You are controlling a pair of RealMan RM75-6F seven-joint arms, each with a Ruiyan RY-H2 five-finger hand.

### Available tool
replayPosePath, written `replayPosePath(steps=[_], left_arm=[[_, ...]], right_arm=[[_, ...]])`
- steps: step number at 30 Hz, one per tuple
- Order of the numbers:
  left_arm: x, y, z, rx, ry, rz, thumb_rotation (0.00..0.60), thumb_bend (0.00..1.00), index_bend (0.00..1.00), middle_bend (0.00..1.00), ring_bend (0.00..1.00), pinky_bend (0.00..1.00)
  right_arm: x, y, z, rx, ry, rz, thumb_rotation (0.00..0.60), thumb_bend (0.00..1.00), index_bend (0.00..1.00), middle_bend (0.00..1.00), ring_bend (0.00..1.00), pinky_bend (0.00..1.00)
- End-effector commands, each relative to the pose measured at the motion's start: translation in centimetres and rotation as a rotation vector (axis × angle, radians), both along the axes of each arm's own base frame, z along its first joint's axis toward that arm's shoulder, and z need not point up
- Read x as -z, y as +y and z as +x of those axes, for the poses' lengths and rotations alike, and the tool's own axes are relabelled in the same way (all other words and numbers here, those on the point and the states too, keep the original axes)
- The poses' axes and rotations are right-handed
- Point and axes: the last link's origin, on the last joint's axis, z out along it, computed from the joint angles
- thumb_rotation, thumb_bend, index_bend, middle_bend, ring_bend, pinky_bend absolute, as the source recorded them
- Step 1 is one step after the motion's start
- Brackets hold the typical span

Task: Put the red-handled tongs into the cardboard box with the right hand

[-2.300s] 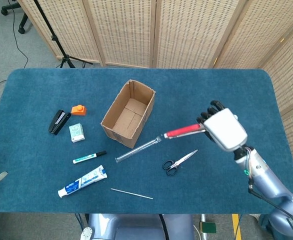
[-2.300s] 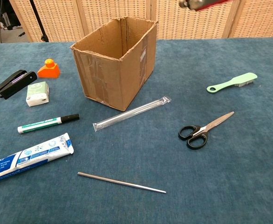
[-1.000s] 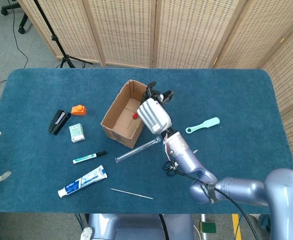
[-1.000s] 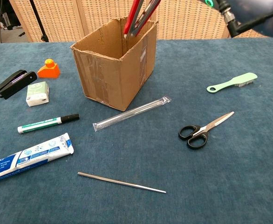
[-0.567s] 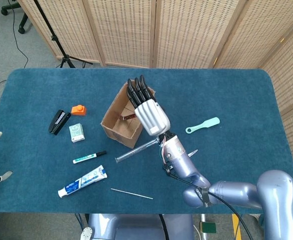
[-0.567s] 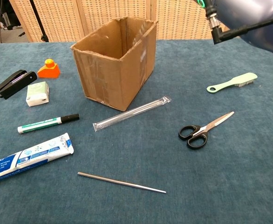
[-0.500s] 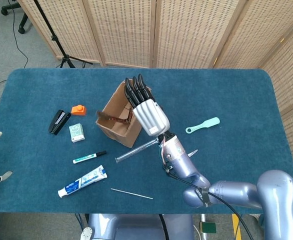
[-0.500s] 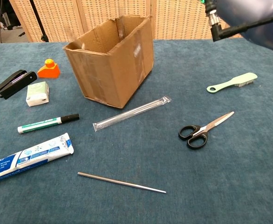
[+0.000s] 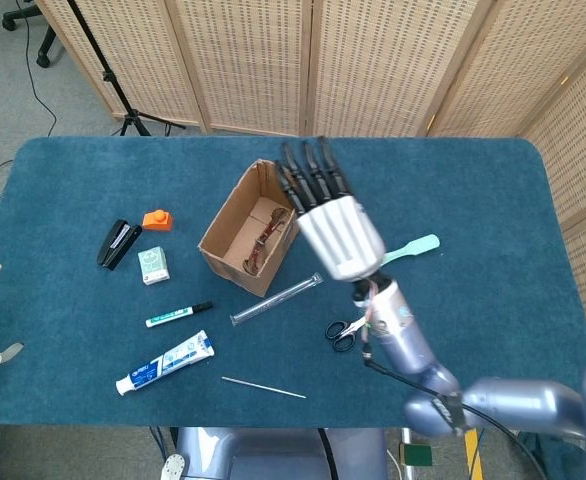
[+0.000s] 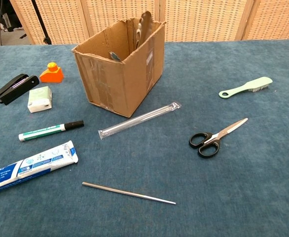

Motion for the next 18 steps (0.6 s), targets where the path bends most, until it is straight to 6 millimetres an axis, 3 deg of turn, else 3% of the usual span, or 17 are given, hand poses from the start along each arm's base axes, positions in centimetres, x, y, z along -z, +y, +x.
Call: replayPosePath(steps=[1, 7, 13, 18], left_arm=[[-0.1, -0.2, 0.1, 0.009, -0.005, 0.003, 0.600, 0.00, 0.00, 0.00, 0.00, 0.05], [-0.2, -0.5, 0.2, 0.022, 0.003, 0.019, 0.600, 0.00, 0.00, 0.00, 0.00, 0.05], [-0.2, -0.7, 0.4, 0.046, 0.059, 0.090, 0.600, 0.00, 0.00, 0.00, 0.00, 0.05], [0.4, -1.0, 0.5, 0.065, 0.067, 0.115, 0.600, 0.00, 0.00, 0.00, 0.00, 0.05]], right_arm=[[-4.0, 3.4, -8.8, 0.095, -0.152, 0.100, 0.600, 0.00, 0.00, 0.00, 0.00, 0.00], [-5.0, 7.4, -18.0, 0.207, -0.256, 0.190, 0.600, 0.00, 0.00, 0.00, 0.00, 0.00], [-4.9, 10.9, -25.0, 0.369, -0.386, 0.261, 0.600, 0.00, 0.00, 0.00, 0.00, 0.00], [-5.2, 12.8, -27.2, 0.410, -0.471, 0.314, 0.600, 0.00, 0.00, 0.00, 0.00, 0.00]])
